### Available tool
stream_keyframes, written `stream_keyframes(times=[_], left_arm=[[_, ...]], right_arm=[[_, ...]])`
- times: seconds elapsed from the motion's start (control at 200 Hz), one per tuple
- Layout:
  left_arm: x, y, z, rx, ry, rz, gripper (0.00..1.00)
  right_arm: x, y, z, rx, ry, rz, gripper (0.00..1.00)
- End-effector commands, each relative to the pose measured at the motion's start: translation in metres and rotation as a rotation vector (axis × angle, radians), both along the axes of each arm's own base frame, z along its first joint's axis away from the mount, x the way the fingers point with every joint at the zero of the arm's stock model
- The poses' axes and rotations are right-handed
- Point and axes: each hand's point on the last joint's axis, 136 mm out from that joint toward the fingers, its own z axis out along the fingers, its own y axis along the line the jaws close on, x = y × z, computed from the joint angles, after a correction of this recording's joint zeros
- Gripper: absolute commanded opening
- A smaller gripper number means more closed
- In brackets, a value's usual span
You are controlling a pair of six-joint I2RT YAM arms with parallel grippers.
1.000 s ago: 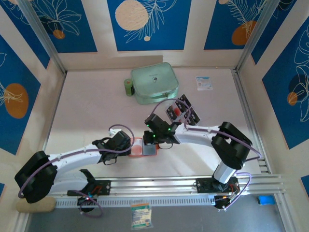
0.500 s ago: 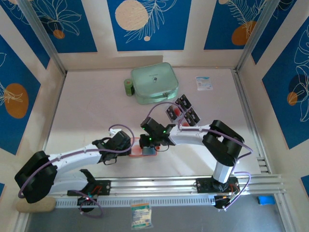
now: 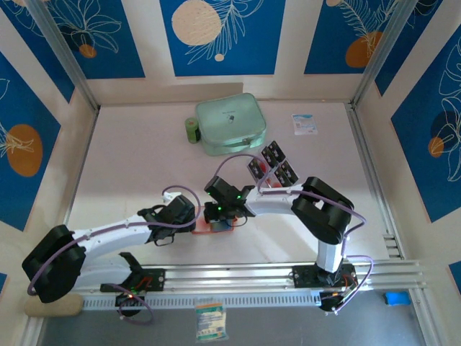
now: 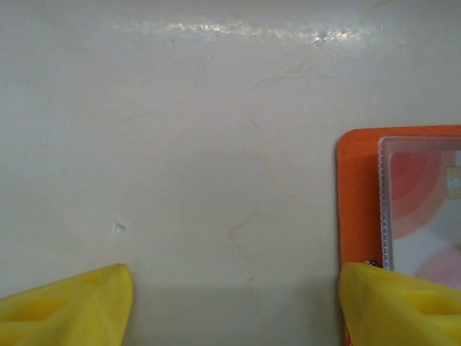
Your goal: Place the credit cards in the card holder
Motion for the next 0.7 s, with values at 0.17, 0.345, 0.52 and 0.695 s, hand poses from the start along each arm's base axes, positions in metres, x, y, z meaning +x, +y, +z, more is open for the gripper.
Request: stream_keyframes(times=[0.17,0.345,0.52,0.695], left_arm=[[0.003,0.009,0.009,0.027,-0.023,0.02,0.75],[0.005,0.014,0.02,0.033,-0.048,0.042,0.76],[0.006,0.011,0.022,0.015,-0.053,0.039,0.76],[0.006,0.005,0.018,0.001,-0.041,0.02,0.76]], right_arm=[[-0.007,0.007,-0.004,0.011,0.038,0.006,0.0],[-0.007,0.006,0.0,0.017,0.034,0.0,0.0],[-0.005,0.006,0.009,0.03,0.022,-0.003,0.0],[-0.004,0.005,0.015,0.036,0.012,-0.005,0.0]])
